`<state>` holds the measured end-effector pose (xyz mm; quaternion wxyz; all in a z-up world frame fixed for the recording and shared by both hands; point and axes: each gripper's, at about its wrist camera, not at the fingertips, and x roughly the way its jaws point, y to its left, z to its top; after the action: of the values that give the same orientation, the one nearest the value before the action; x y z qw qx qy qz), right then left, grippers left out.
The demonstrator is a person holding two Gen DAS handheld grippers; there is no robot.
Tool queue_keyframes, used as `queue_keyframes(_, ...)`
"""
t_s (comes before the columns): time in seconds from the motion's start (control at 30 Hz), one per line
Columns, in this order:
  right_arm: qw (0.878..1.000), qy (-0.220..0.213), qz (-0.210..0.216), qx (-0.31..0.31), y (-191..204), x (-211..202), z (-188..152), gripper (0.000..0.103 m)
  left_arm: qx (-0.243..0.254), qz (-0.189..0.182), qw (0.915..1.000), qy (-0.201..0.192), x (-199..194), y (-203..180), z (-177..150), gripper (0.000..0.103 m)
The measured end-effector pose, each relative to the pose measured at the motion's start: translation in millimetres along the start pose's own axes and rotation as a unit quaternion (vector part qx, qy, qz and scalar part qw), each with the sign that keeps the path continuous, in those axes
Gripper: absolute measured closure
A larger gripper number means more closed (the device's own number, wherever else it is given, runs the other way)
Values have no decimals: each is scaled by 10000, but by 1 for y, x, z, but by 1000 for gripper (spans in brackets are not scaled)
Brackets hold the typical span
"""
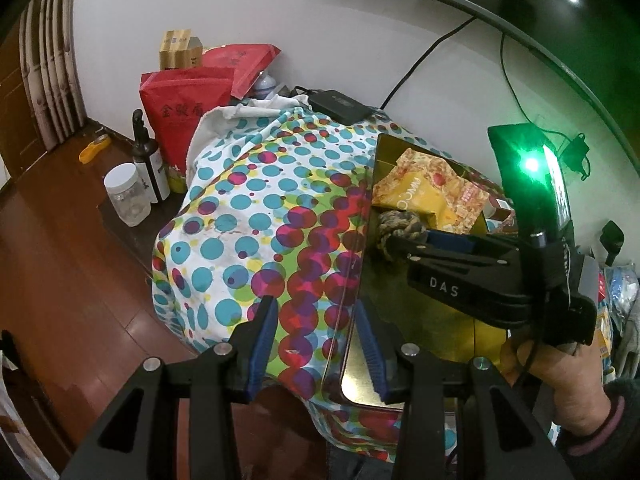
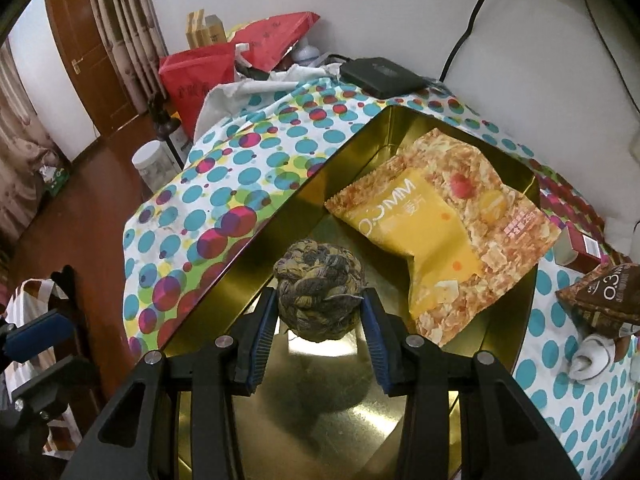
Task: Organize objects
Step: 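Carry the rope ball with the right gripper into the tray and release, then move left gripper to a clear plastic bag while right approaches another plastic bundle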
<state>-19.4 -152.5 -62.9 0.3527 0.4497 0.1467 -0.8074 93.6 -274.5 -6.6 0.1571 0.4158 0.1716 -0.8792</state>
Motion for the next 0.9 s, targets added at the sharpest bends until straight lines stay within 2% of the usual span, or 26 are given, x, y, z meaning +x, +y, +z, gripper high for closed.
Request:
queue_keyframes(0.03,10000,7,-7,2,-2,2,11,63,14,6,10000,7,1,-1,0,62)
queue_keyframes(0.07,10000,31,22,9,-8,-4,-1,63,29,15,10000,26,1,-3,0,62)
queue_keyframes(0.13,10000,28,90,33,-7,4,11,61,48,-24,10000,34,2,-7,0,62)
queue_keyframes(0.17,9999,0,123,77,-12,0,11,56,65,-37,10000,22,1,-9,0,62)
queue_keyframes(0.2,9998,-48,184,113,-19,-7,7,45,95,-48,9999,13,0,-11,0,62)
queue_keyframes(0.27,9987,-292,356,213,-38,-27,-6,29,168,-100,9998,-24,-2,-18,1,62)
queue_keyframes(0.3,9981,-420,371,272,-25,-32,-4,27,211,-146,9997,-45,-3,-22,2,62)
queue_keyframes(0.4,9941,-768,608,460,-45,-63,-24,27,347,-307,9989,-116,-6,-38,4,56)
queue_keyframes(0.43,9931,-909,530,522,-50,-72,-27,26,403,-364,9984,-147,-7,-45,4,51)
queue_keyframes(0.5,9909,-1153,334,613,-60,-87,-29,24,557,-454,9972,-184,-7,-63,4,50)
queue_keyframes(0.53,9887,-1312,192,695,-85,-104,-49,23,677,-533,9961,-192,-7,-74,3,50)
queue_keyframes(0.6,9846,-1525,-170,841,-111,-115,-59,15,905,-588,9941,-133,-5,-96,0,50)
queue_keyframes(0.67,9795,-1670,-490,1010,-144,-123,-77,14,1127,-709,9911,-76,-2,-119,-4,50)
queue_keyframes(0.73,9740,-1691,-719,1323,-179,-126,-96,14,1363,-802,9874,-14,2,-144,-11,50)
queue_keyframes(0.77,9718,-1671,-818,1451,-182,-124,-88,14,1492,-872,9850,17,4,-156,-15,50)
queue_keyframes(0.8,9680,-1646,-958,1632,-196,-123,-94,14,1637,-932,9821,54,7,-170,-19,50)
queue_keyframes(0.83,9646,-1631,-1048,1786,-221,-141,-120,14,1767,-929,9798,100,11,-184,-23,50)
queue_keyframes(0.9,9587,-1587,-1241,2008,-249,-160,-146,14,1962,-1033,9750,161,17,-204,-29,50)
